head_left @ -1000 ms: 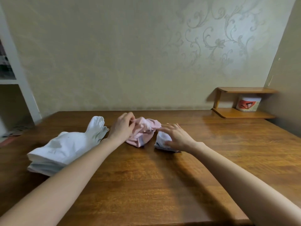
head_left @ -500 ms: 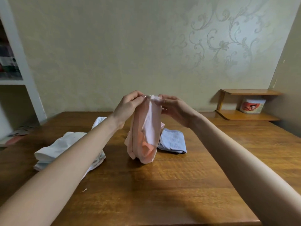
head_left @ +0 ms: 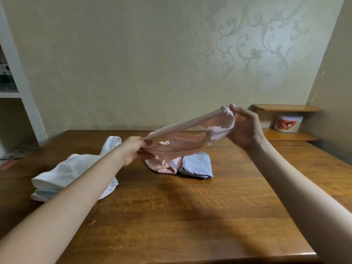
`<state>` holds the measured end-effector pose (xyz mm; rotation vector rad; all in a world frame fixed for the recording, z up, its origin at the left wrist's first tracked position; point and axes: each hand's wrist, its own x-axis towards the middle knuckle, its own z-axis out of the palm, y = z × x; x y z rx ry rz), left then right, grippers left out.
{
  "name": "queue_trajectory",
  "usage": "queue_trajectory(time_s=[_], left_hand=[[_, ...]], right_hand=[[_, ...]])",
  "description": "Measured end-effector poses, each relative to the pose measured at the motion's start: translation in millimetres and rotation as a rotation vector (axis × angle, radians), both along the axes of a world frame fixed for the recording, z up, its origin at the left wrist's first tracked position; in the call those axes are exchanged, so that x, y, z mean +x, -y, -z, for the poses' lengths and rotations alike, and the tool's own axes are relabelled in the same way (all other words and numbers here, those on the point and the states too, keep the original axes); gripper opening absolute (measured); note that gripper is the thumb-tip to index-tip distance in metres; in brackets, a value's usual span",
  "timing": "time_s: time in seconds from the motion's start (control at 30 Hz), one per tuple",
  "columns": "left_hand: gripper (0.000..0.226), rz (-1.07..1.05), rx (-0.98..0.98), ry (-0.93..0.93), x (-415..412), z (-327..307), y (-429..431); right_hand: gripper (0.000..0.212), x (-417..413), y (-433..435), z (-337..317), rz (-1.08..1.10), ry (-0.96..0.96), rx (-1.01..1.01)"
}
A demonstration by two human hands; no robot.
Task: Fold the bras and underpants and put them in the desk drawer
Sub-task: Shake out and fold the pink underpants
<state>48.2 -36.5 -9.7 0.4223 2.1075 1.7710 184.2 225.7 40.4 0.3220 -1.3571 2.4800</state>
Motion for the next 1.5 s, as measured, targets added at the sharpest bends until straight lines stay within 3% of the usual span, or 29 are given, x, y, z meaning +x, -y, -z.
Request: queue_trajectory(time_s=[0.07,0.13,0.2,0.27,0.37,0.4,0.47,0.5,0.57,0.63,0.67,0.73,0.8,0.9,1.0,1.13,1.2,1.23,1.33,1.4,1.47,1.5], left_hand=[[0.026,0.102,0.337,0.226,-1.0,-3.9,3.4],[0.037,0.28,0.675,0.372,-0.3,-8.0,5.2],[0.047,0.391,0.808,0.332,8.4,-13.1,-1.0],[0.066,0.397,0.818,0.374,13.2,-19.0,2.2],[0.038,0.687,0.778,0.216,16.2,-25.3,7.3],[0.036,0.783,0.773,0.24,15.2,-30.5,8.6],[0.031,0.853,0.511,0.201,17.9,-38.9,10.9],[0.029,0.737,0.286,-0.017,26.1,-42.7,12.1],[0.033,0.458,-0.275,-0.628,31.7,-45.8,12.5],[0.024,0.282,-0.656,-0.991,27.2,-41.7,10.8],[0.013,0.231,-0.722,-1.091,24.8,-39.3,10.5],[0.008,0.223,-0.671,-1.163,24.3,-36.1,13.2],[0.01,0.218,-0.5,-1.092,18.0,-37.1,18.0],[0.015,0.242,-0.131,-0.729,14.4,-38.4,20.4],[0.023,0.294,0.272,-0.306,16.0,-36.4,18.6],[0.037,0.707,0.913,0.27,11.4,-26.0,28.6],[0.039,0.67,1.002,0.253,10.1,-26.9,31.0],[0.038,0.621,0.988,0.198,10.9,-28.1,32.5],[0.049,0.485,0.745,-0.032,24.0,-27.2,20.1],[0.044,0.423,0.569,0.024,22.2,-26.3,11.1],[0.023,0.069,0.503,-0.15,15.6,-22.7,7.2],[0.025,-0.024,0.46,-0.207,17.5,-23.0,6.6]], right_hand=[[0.003,2.1,-2.2,8.3,0.012,0.023,0.003],[0.009,2.5,-4.8,17.8,0.015,0.071,0.001],[0.012,1.9,-4.7,27.1,0.044,0.134,-0.03],[0.01,0.9,-3.8,34.0,0.086,0.191,-0.082],[0.011,5.7,-2.3,36.9,0.079,0.224,-0.163],[0.014,9.1,-2.5,36.1,0.052,0.223,-0.146],[0.022,16.2,-6.9,33.1,0.061,0.204,-0.108],[0.026,19.1,-11.9,31.1,0.102,0.168,-0.097],[0.031,24.3,-19.3,24.7,0.168,0.074,-0.074],[0.025,25.2,-23.7,17.6,0.137,0.006,-0.021],[0.023,25.2,-23.8,14.2,0.106,-0.004,0.038],[0.032,25.5,-25.2,10.3,0.062,0.04,0.227],[0.04,27.4,-27.7,8.3,0.042,0.087,0.365],[0.038,28.7,-28.6,9.6,0.018,0.081,0.438],[0.036,23.8,-26.0,16.2,-0.047,0.051,0.34],[0.023,20.1,-9.8,20.0,-0.039,0.01,0.153],[0.015,19.3,1.0,19.7,0.006,0.023,0.018],[0.024,17.8,5.0,19.8,0.043,0.052,0.008],[0.038,12.8,14.5,22.4,0.249,0.152,0.274],[0.027,6.1,13.0,29.7,0.611,0.265,0.751],[0.029,-2.9,0.3,42.8,0.96,0.386,1.316],[0.03,-4.3,-5.6,47.3,1.045,0.464,1.499]])
